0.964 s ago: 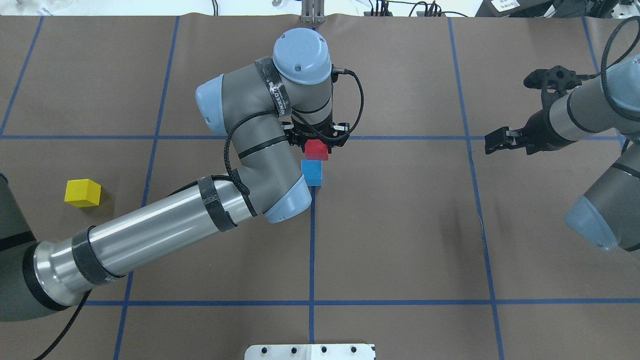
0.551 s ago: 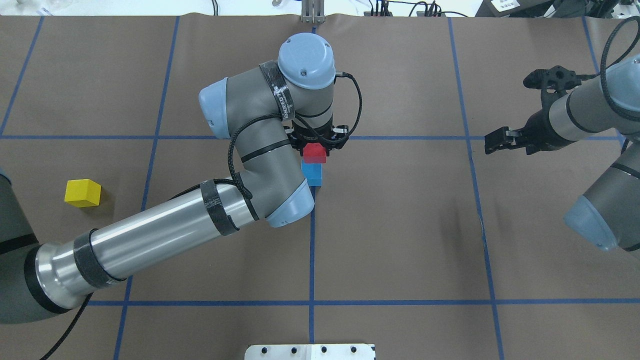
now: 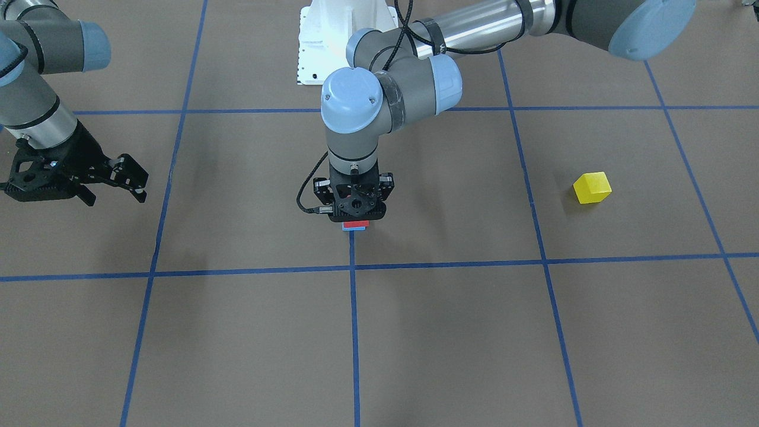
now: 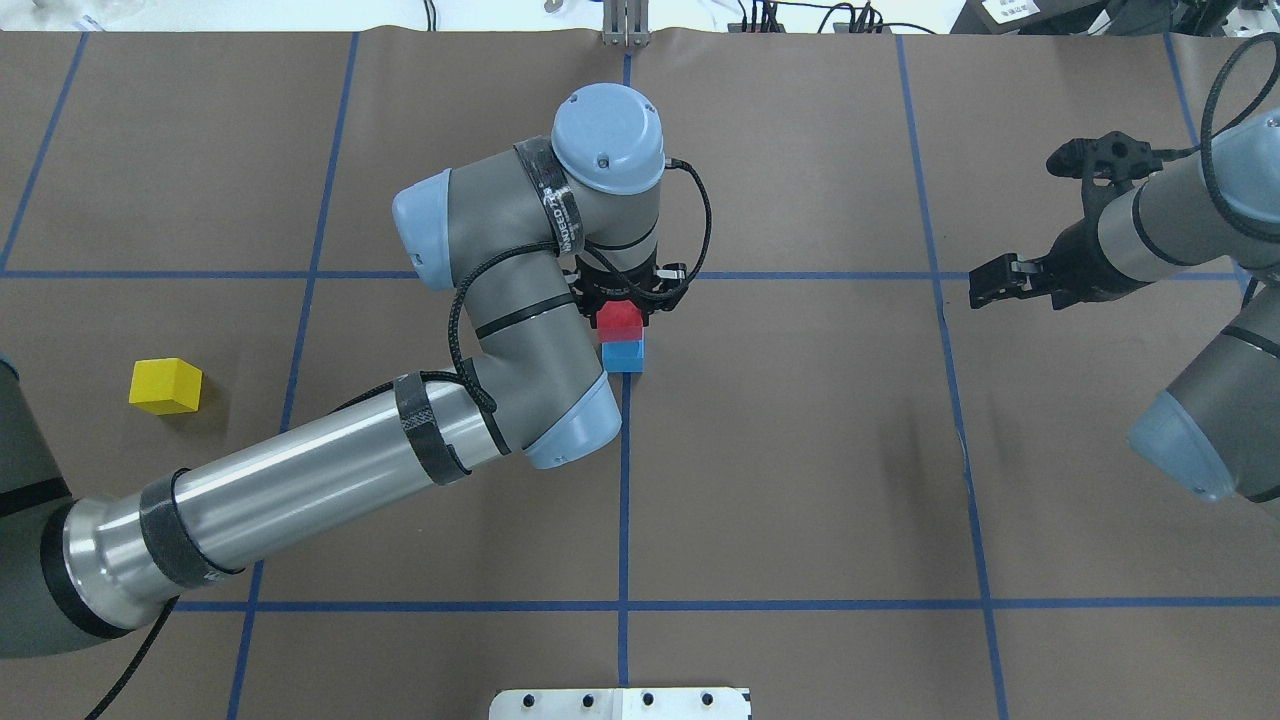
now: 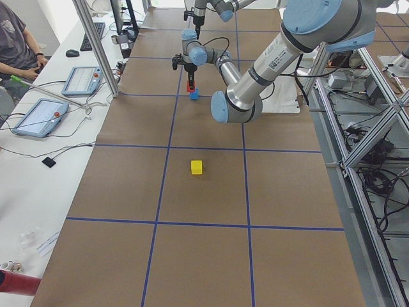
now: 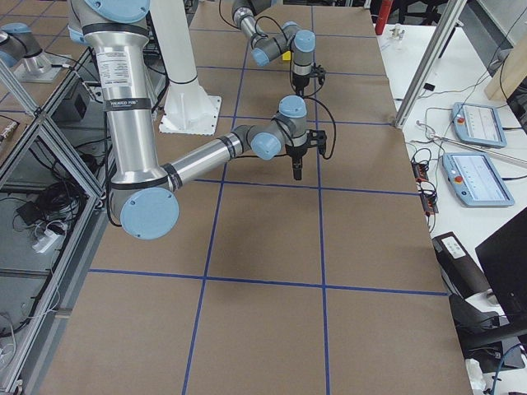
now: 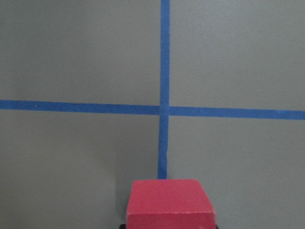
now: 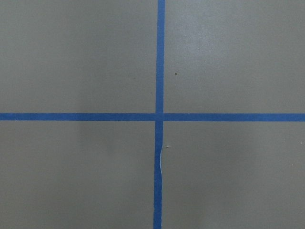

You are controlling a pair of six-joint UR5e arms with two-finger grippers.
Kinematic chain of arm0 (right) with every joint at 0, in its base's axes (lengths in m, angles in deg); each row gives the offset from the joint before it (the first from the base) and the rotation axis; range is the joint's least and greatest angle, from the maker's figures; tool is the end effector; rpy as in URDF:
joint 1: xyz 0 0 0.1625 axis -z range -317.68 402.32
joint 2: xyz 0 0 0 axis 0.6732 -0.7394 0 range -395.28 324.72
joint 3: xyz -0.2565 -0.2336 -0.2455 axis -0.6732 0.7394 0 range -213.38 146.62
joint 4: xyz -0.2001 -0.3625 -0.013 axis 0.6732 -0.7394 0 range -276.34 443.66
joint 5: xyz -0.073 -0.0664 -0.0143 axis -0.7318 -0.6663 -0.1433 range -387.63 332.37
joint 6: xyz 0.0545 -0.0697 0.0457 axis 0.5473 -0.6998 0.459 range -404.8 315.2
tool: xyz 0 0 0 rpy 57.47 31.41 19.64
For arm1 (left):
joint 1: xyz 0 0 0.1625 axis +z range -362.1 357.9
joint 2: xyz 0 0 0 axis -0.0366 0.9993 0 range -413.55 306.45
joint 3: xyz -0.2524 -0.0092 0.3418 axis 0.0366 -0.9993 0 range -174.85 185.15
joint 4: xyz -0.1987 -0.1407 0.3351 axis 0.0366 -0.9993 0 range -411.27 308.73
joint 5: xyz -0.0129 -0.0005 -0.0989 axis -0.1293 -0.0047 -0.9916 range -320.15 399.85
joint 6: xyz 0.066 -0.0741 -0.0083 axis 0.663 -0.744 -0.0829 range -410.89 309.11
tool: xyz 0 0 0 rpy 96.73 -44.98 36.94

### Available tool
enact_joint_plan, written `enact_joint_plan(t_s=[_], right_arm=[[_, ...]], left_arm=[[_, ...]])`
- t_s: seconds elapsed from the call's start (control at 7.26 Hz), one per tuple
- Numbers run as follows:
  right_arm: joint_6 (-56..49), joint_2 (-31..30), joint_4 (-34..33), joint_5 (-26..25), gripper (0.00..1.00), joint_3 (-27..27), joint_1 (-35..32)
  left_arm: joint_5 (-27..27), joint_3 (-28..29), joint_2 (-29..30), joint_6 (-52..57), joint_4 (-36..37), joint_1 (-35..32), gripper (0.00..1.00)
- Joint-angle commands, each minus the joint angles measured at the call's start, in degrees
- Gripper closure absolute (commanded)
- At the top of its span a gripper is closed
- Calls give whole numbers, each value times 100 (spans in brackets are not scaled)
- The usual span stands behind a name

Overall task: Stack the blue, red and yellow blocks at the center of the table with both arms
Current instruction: 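Lower the red cube onto the blue cube with the left gripper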

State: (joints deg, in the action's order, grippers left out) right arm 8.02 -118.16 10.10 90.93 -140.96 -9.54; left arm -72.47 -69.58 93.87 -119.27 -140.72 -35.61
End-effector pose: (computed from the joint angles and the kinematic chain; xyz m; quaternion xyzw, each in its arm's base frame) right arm -0.2671 -0.4790 0.4206 0.0741 -0.4047 0.0300 0.9110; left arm 0.6014 -0.5128 0.1309 0.0009 0.3926 -0.0266 0.9193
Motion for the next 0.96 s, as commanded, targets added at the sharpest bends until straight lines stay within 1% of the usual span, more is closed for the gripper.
enact_joint_plan(t_s=[0.0, 0.69, 0.83], right_arm=[[0, 0, 0, 0, 0, 0, 0], [0, 0, 9, 0, 0, 0, 0], [0, 0, 9, 0, 0, 0, 0]], left_arm=[[7, -50, -20, -9, 7, 29, 100], [34, -59, -29, 62, -2, 73, 100], [34, -146, -81, 157, -2, 73, 100]])
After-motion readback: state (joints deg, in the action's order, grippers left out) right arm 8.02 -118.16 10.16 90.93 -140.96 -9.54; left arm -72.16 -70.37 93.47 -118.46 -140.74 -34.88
